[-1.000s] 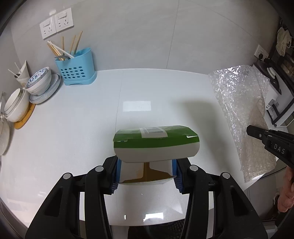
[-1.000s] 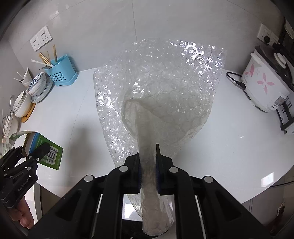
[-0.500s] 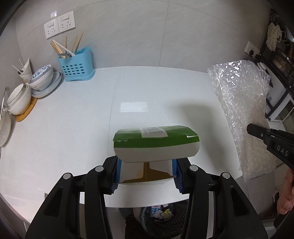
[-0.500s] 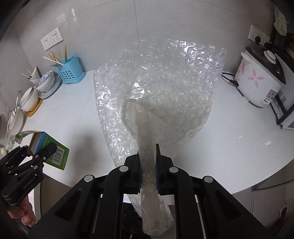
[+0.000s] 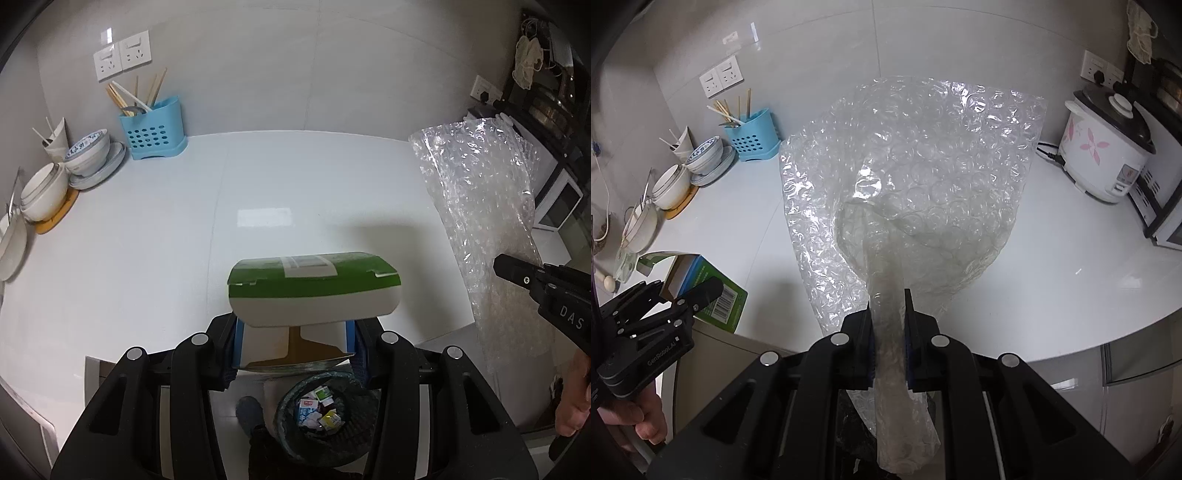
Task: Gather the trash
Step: 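Lift the carton and bubble wrap and carry them down over the bin with both tools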
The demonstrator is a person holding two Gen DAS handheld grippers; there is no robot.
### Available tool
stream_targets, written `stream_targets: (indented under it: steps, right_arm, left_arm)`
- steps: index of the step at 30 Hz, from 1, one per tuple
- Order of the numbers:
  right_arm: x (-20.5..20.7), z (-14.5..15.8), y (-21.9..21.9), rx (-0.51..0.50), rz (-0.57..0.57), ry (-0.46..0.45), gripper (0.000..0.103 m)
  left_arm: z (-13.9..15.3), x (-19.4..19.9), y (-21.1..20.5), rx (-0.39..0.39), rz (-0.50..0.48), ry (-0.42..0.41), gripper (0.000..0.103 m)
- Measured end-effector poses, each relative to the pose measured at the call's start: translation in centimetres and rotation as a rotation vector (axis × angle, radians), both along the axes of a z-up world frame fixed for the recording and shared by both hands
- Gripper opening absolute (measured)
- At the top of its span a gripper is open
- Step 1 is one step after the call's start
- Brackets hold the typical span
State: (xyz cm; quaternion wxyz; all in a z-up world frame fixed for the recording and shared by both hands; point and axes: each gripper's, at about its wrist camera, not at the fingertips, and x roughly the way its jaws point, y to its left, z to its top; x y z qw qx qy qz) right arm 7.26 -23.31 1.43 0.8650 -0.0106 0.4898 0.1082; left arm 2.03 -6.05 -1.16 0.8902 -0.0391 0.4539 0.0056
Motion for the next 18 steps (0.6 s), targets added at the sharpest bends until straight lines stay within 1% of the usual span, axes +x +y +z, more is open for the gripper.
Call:
stream_targets:
  steps: [5,12,14,18]
  right_arm:
    - [-2.4,-0.6,-0.3,-0.012,0.018,0.008,0.01]
    - [-5.3,-2.5,-0.8,-0.031,0.06,0.022,0.01]
    - [-6.1,-3.2,-1.0,-0.035,0.071,0.032,0.01]
    - [-7.9,-5.2,-1.5,-0.02,0.095,0.058,0.01]
  left_arm:
    - [-0.5,-1.1,-0.3,-0.005,0.003,0.008,0.046]
    - [-1.3,-3.4,-0.7,-0.017,0.006,0.014,0.046]
    - [-1.7,-4.1,-0.8,-0.018,0.002,0.018,0.046]
    - [-3.5,-5.6,-1.1,-0.037,-0.001,0.044,0.046]
